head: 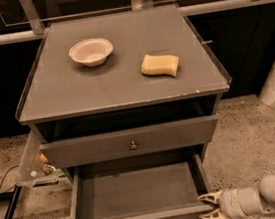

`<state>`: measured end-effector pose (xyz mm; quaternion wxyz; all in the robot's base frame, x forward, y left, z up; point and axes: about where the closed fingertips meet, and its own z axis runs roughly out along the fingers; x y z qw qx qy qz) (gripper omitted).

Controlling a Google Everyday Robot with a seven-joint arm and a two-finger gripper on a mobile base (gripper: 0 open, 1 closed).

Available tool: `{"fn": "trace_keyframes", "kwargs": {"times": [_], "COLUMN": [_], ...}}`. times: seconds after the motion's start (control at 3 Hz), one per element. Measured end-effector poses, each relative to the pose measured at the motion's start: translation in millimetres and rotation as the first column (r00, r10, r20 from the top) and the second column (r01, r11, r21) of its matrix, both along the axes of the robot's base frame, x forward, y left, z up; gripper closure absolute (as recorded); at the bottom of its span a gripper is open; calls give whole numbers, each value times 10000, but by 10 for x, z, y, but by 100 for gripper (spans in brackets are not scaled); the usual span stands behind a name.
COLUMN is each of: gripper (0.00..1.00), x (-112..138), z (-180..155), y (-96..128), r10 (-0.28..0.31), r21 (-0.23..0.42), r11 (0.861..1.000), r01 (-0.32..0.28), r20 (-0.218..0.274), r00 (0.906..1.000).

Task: Open middle drawer

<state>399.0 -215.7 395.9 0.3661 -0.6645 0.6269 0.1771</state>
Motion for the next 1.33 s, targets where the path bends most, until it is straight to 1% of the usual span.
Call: {"fn": "trace_keyframes", "kwargs": {"times": [0.33,0.67,1.33], "gripper": [100,100,100], "x": [-1,-70,-120], "z": [10,3,8], "y": [2,-11,-13], "r10": [0,-54,-106], "r21": [0,19,47], "r11": [10000,10000,9999], "r01": [0,54,107], "r20": [-1,-68,-100], "r00": [10000,10000,9999]}}
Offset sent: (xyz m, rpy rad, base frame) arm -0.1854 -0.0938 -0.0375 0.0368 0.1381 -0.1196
